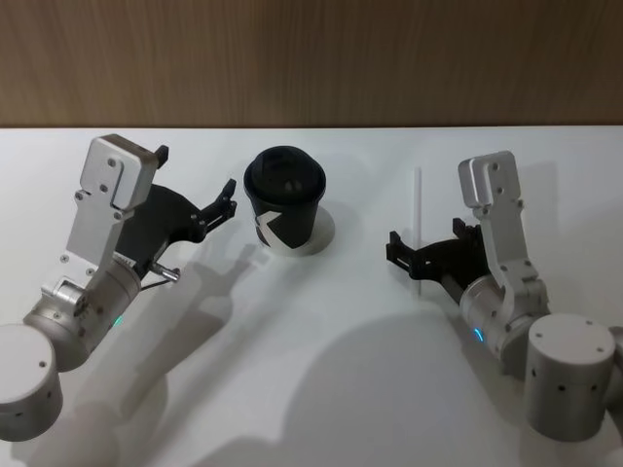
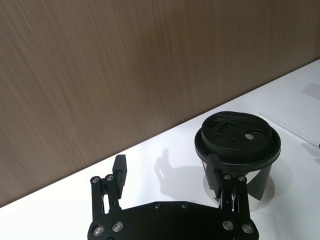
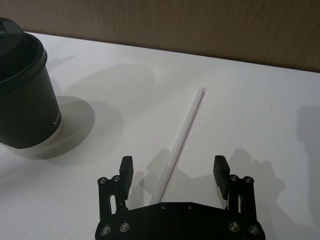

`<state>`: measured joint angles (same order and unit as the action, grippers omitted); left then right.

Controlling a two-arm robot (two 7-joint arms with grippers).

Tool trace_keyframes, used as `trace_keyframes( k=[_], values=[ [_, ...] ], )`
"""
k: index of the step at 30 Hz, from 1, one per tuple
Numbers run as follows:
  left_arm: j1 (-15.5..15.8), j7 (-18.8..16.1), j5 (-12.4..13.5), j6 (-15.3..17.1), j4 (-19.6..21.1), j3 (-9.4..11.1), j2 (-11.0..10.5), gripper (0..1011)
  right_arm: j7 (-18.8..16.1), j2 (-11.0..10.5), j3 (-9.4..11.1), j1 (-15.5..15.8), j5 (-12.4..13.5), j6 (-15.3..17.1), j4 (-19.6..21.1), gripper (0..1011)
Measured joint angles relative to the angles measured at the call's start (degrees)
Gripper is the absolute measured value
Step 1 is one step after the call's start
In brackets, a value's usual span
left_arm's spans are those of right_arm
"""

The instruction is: Pick up the straw with one hand, pass it to the other hand, and insert it into the cup.

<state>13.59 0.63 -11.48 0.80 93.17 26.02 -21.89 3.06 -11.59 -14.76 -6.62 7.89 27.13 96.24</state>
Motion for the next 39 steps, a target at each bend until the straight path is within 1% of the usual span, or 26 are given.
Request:
trace_keyframes(
  k=[17,18,19,20,22,23,26,28,29,30,31,32,34,35,38,39],
  values=[
    [0.0,0.0,0.0,0.0,0.0,0.0,0.0,1003,0.0,0.7,1.1,1.2,0.0,1.2,0.3,1001],
    [0.0,0.0,0.0,0.0,0.0,0.0,0.0,1003,-0.1,0.7,1.1,1.3,0.0,1.3,0.3,994],
    [0.0,0.0,0.0,0.0,0.0,0.0,0.0,1003,-0.1,0.7,1.2,1.3,0.0,1.3,0.3,966],
    [0.0,0.0,0.0,0.0,0.0,0.0,0.0,1003,-0.1,0.8,1.2,1.3,0.0,1.4,0.3,966],
    [0.0,0.0,0.0,0.0,0.0,0.0,0.0,1003,-0.2,0.9,1.3,1.4,0.0,1.5,0.3,915],
    [0.0,0.0,0.0,0.0,0.0,0.0,0.0,1003,-0.2,1.0,1.4,1.4,0.0,1.6,0.3,867],
    [0.0,0.0,0.0,0.0,0.0,0.0,0.0,1003,-0.4,1.2,1.6,1.5,0.0,1.7,0.3,814],
    [0.0,0.0,0.0,0.0,0.0,0.0,0.0,1003,-0.4,1.2,1.6,1.5,0.0,1.7,0.3,740],
    [0.0,0.0,0.0,0.0,0.0,0.0,0.0,1003,-0.5,1.2,1.7,1.6,0.0,1.8,0.2,730],
    [0.0,0.0,0.0,0.0,0.0,0.0,0.0,1003,-0.5,1.3,1.7,1.6,-0.1,1.8,0.2,683],
    [0.0,0.0,0.0,0.0,0.0,0.0,0.0,1003,-0.5,1.3,1.7,1.6,-0.1,1.8,0.2,683],
    [0.0,0.0,0.0,0.0,0.0,0.0,0.0,1003,-0.6,1.3,1.7,1.6,-0.1,1.8,0.2,623],
    [0.0,0.0,0.0,0.0,0.0,0.0,0.0,1003,-0.7,1.4,1.7,1.7,-0.2,1.9,0.1,542],
    [0.0,0.0,0.0,0.0,0.0,0.0,0.0,1003,-0.8,1.4,1.7,1.7,-0.2,1.9,0.1,531],
    [0.0,0.0,0.0,0.0,0.0,0.0,0.0,1003,-1.0,1.4,1.7,1.7,-0.4,2.0,0.1,420],
    [0.0,0.0,0.0,0.0,0.0,0.0,0.0,1003,-1.0,1.4,1.7,1.7,-0.4,2.1,0.1,399]
  ],
)
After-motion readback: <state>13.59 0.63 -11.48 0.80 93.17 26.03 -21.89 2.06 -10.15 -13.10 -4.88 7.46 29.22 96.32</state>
